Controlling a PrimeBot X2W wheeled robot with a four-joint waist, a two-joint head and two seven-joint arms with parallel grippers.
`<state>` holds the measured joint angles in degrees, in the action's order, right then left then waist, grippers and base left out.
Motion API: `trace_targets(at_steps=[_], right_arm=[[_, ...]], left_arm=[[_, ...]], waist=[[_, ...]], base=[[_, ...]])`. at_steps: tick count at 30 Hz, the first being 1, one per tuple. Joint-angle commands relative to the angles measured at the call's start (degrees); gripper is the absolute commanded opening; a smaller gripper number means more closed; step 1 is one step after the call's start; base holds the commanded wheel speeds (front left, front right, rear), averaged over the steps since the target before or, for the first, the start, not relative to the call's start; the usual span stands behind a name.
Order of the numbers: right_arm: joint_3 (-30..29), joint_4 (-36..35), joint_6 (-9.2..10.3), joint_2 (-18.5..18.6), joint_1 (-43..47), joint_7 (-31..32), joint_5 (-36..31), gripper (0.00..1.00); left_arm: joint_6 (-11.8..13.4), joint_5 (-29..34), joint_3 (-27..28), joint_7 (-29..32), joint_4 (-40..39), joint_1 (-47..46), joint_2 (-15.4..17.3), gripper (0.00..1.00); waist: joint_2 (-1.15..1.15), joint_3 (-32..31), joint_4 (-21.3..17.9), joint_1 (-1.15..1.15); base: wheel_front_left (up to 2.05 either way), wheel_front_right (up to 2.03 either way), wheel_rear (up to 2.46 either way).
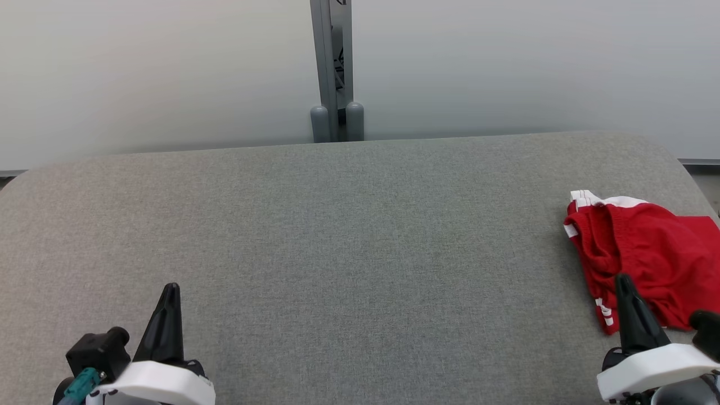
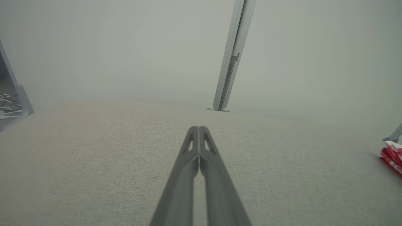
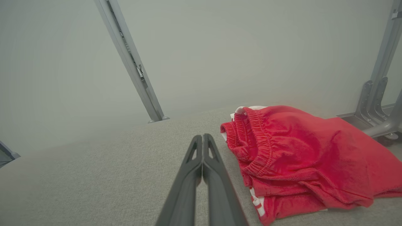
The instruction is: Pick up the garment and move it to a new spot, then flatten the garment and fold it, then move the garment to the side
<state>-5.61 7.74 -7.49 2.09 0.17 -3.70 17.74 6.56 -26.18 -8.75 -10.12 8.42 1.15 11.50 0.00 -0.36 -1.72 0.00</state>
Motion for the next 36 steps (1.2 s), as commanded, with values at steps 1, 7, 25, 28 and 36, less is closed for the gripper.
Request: trace_targets(at_steps=[1, 7, 25, 28, 36], right_arm=[[-1.06, -0.07, 0.0, 0.59, -2.21, 0.88, 2.05, 0.0], [-3.13, 2.11, 0.0, 0.89, -4.34, 3.45, 7.47, 0.0], [-7.93, 7.92, 0.0, 1.93, -9.76, 9.84, 22.19, 0.0], [-8.57, 8.81, 0.0, 2.12, -10.58, 10.74, 24.46, 0.0], [-9.97, 10.75, -0.01, 2.57, -12.3, 12.74, 29.47, 0.0]], left_arm=[[-0.56, -2.35, 0.09, -0.4, -0.2, -2.83, 0.16, 0.0], [-1.83, -8.51, -0.63, -0.81, 1.98, -4.88, -0.56, 0.0], [-4.9, -24.38, -2.29, -1.9, 6.25, -9.69, -2.49, 0.0], [-5.36, -26.77, -2.53, -2.06, 6.87, -10.44, -2.81, 0.0], [-6.35, -31.94, -3.05, -2.4, 8.27, -11.9, -3.51, 0.0]], waist=[[0.0, 0.01, 0.02, 0.0], [0.0, 0.06, 0.12, 0.0], [0.0, 0.24, 0.39, 0.0], [0.0, 0.27, 0.44, 0.0], [0.0, 0.34, 0.54, 0.0]], base=[[0.0, 0.0, 0.0], [0.0, 0.0, 0.0], [0.0, 0.0, 0.0], [0.0, 0.0, 0.0], [0.0, 0.0, 0.0]])
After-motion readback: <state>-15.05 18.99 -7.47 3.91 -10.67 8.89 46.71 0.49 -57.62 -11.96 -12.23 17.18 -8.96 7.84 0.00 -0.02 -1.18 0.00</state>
